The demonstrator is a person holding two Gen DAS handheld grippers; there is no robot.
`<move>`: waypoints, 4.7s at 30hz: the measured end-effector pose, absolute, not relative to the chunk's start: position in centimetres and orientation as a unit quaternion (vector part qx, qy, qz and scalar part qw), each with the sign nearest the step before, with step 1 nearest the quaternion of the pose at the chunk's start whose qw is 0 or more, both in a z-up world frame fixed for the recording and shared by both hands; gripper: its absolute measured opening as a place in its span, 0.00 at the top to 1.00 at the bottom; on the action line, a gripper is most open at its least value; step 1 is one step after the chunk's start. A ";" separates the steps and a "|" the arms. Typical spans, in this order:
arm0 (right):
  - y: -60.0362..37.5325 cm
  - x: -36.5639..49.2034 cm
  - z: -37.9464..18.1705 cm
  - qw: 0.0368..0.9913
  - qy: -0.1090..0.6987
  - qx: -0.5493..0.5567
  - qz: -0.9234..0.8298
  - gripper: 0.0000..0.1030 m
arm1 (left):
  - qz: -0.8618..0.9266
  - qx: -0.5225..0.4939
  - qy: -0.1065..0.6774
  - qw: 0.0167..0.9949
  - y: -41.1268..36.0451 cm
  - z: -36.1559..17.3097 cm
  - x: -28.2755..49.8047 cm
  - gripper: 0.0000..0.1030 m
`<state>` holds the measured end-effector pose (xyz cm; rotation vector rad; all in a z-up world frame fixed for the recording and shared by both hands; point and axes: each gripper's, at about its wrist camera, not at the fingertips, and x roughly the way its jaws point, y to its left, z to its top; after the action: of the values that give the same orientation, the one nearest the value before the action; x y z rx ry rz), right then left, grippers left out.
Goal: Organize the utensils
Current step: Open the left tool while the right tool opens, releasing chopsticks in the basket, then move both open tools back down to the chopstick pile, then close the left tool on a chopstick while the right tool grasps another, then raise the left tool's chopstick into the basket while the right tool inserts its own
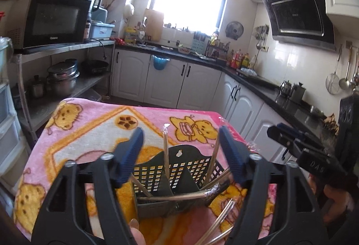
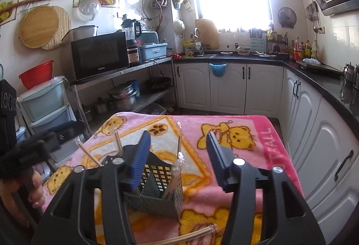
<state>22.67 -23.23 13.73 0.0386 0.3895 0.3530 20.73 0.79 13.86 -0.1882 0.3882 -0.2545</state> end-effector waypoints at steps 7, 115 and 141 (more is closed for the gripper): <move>-23.9 20.6 13.3 0.967 0.184 0.017 0.173 0.37 | -0.110 -0.107 0.188 0.970 2.4 13.7 17.7 0.10; -29.9 19.6 -4.6 0.913 0.384 0.099 0.096 0.97 | -0.142 -0.137 0.430 0.881 0.0 -4.6 14.4 0.93; -29.9 13.4 6.2 0.960 0.236 0.079 0.125 0.97 | -0.158 -0.155 0.323 0.920 0.2 3.0 14.4 0.96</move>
<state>13.35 -29.92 6.20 0.1606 0.4786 0.2534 14.38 0.18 2.95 -0.3196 0.6638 -0.3253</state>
